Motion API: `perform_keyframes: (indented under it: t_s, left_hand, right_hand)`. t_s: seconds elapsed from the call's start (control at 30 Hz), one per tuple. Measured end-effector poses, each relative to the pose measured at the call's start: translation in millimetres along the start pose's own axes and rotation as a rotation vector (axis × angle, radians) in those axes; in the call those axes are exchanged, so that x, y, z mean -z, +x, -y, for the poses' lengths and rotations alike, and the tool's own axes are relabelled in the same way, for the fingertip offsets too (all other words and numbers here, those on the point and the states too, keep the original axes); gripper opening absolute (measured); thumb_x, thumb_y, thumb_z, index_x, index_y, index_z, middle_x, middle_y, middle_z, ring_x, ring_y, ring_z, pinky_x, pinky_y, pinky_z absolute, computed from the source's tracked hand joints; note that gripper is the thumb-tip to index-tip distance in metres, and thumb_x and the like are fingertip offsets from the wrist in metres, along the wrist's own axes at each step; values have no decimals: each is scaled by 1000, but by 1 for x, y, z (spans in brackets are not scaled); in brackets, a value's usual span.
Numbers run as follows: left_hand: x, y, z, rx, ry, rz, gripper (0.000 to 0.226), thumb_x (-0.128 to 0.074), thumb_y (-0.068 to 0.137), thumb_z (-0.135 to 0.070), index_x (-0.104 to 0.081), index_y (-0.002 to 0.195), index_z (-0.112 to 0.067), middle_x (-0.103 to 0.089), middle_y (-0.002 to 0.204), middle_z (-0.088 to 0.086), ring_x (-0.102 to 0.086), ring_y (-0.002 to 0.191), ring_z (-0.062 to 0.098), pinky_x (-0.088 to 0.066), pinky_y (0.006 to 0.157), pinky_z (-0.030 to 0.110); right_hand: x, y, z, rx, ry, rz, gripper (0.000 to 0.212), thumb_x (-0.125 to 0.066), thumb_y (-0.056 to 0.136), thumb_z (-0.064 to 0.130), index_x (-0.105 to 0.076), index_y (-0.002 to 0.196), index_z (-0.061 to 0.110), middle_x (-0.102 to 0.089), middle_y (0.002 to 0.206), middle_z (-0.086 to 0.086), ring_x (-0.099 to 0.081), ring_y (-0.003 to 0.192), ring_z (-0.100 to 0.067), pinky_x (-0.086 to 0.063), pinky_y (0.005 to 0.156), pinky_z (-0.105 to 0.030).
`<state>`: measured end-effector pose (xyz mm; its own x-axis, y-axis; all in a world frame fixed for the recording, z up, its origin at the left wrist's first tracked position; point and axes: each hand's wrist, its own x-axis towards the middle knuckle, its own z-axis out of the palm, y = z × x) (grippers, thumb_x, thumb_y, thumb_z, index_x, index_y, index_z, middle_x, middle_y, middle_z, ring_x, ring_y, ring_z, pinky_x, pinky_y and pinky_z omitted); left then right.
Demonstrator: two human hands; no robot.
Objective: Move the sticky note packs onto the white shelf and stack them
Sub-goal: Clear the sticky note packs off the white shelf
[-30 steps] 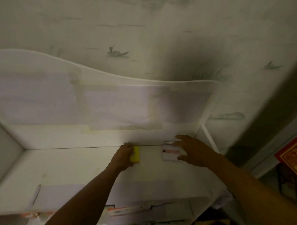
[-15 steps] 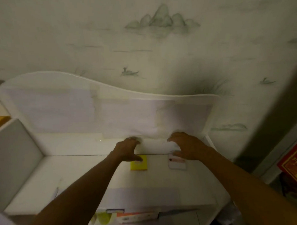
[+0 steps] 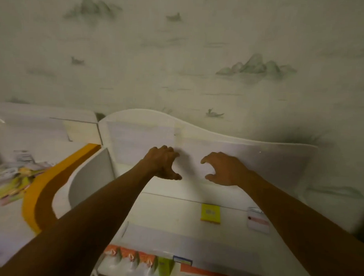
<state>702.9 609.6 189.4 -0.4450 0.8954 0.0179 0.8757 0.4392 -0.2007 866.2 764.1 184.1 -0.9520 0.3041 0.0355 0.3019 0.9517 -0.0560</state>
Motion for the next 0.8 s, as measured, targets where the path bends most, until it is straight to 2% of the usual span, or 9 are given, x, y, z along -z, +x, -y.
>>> perform_keyframes:
  t_s: [0.27, 0.47, 0.67, 0.8]
  left_hand:
    - [7, -93, 113, 211, -70, -55, 85, -57, 80, -66, -30, 146, -20, -35, 150, 4, -35, 136, 24, -34, 108, 44]
    - [4, -182, 223, 294, -88, -100, 81, -58, 78, -67, -38, 141, -21, -45, 141, 5, -43, 127, 25, -41, 101, 44]
    - [-16, -278, 330, 396, -95, -123, 85, -58, 78, -67, -33, 144, -20, -38, 148, 4, -38, 134, 25, -38, 103, 44]
    - [-37, -338, 390, 463, -134, -98, 85, -59, 76, -68, -35, 144, -23, -40, 146, 2, -39, 133, 23, -40, 102, 43]
  right_hand:
    - [39, 40, 120, 107, -70, -19, 60, -61, 87, 50, -39, 141, 33, -40, 147, 5, -40, 133, -19, -38, 106, -40]
    - [50, 71, 251, 185, -102, -75, 61, -59, 88, 49, -37, 142, 33, -39, 148, 3, -40, 133, -21, -39, 104, -40]
    - [43, 101, 384, 223, -44, -98, 56, -62, 86, 48, -44, 137, 32, -48, 138, 1, -47, 125, -23, -43, 98, -41]
    - [30, 117, 462, 225, -19, -103, 59, -60, 87, 51, -42, 139, 31, -45, 141, 0, -45, 128, -23, -41, 97, -39]
